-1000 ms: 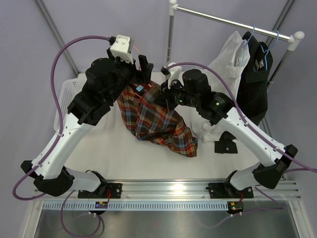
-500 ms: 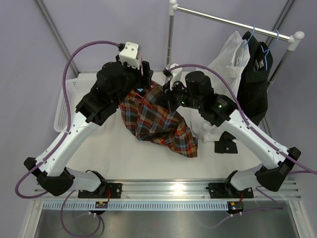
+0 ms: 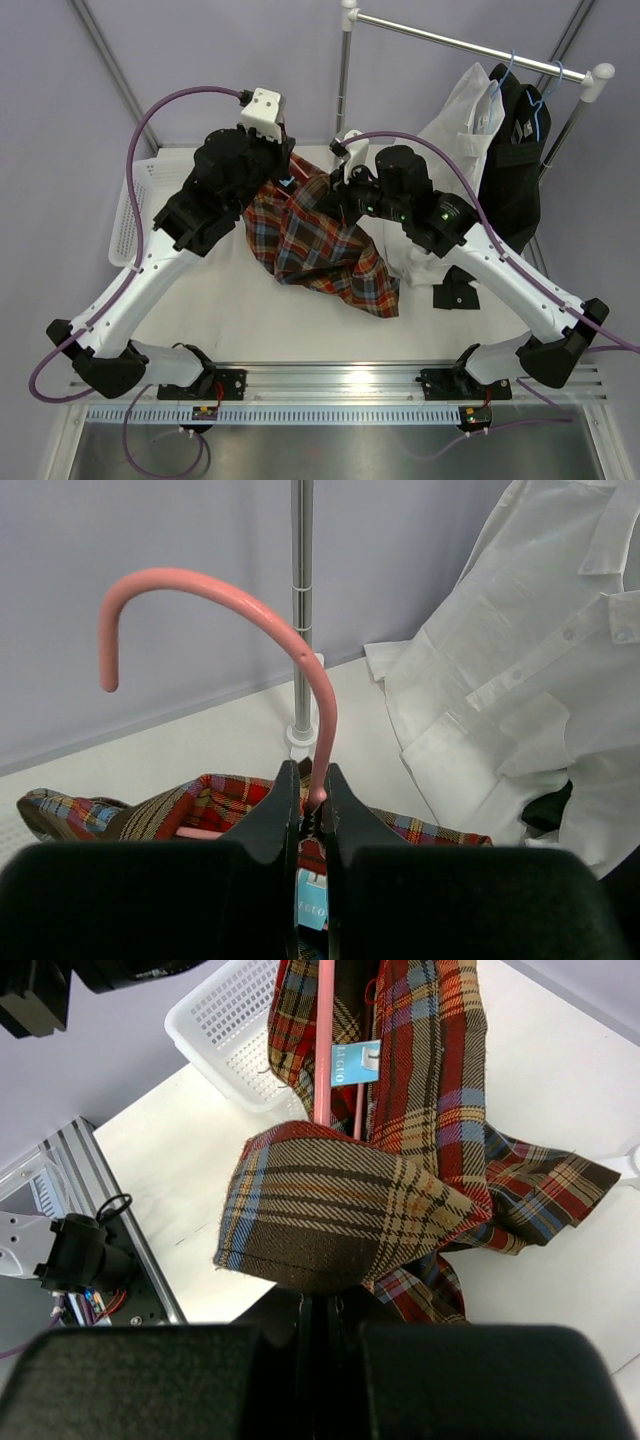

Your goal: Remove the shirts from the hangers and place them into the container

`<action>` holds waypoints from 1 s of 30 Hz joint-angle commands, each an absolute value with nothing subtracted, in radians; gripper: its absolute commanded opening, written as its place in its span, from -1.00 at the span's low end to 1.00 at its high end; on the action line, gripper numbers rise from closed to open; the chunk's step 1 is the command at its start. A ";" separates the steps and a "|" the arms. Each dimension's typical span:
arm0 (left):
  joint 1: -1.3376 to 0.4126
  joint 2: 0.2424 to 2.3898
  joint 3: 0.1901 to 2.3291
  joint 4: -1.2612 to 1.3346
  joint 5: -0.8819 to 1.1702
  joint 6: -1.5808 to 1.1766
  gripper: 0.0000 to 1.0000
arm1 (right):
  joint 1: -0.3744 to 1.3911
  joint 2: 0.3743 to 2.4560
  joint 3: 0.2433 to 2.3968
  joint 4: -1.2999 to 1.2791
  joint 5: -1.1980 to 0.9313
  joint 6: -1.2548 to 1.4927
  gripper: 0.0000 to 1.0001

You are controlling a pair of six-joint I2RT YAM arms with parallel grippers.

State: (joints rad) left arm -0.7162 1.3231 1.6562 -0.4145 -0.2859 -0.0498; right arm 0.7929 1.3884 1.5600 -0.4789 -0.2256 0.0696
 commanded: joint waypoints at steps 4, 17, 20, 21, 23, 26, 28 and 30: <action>-0.723 1.227 1.504 -0.250 -0.342 -0.028 -1.00 | 0.805 1.327 1.523 -0.413 -0.226 0.066 -0.21; -0.723 1.175 1.286 -0.146 -0.524 -0.084 -1.00 | 0.807 1.174 1.494 -0.522 -0.143 0.248 0.53; -0.723 1.190 1.276 -0.144 -0.590 -0.127 -1.00 | 0.821 1.170 1.445 -0.480 -0.129 0.397 0.49; -0.723 1.193 1.273 -0.144 -0.603 -0.136 -1.00 | 0.825 1.177 1.431 -0.466 -0.124 0.425 0.48; -0.723 1.190 1.267 -0.146 -0.630 -0.166 -1.00 | 0.845 1.189 1.395 -0.428 -0.121 0.475 0.48; -0.724 1.189 1.264 -0.158 -0.672 -0.190 -1.00 | 0.873 1.238 1.381 -0.381 -0.098 0.543 0.48; -0.724 1.178 1.261 -0.166 -0.683 -0.196 -1.00 | 0.885 1.278 1.379 -0.348 -0.072 0.572 0.47; -0.723 1.174 1.259 -0.166 -0.686 -0.196 -1.00 | 0.897 1.310 1.374 -0.304 -0.048 0.604 0.47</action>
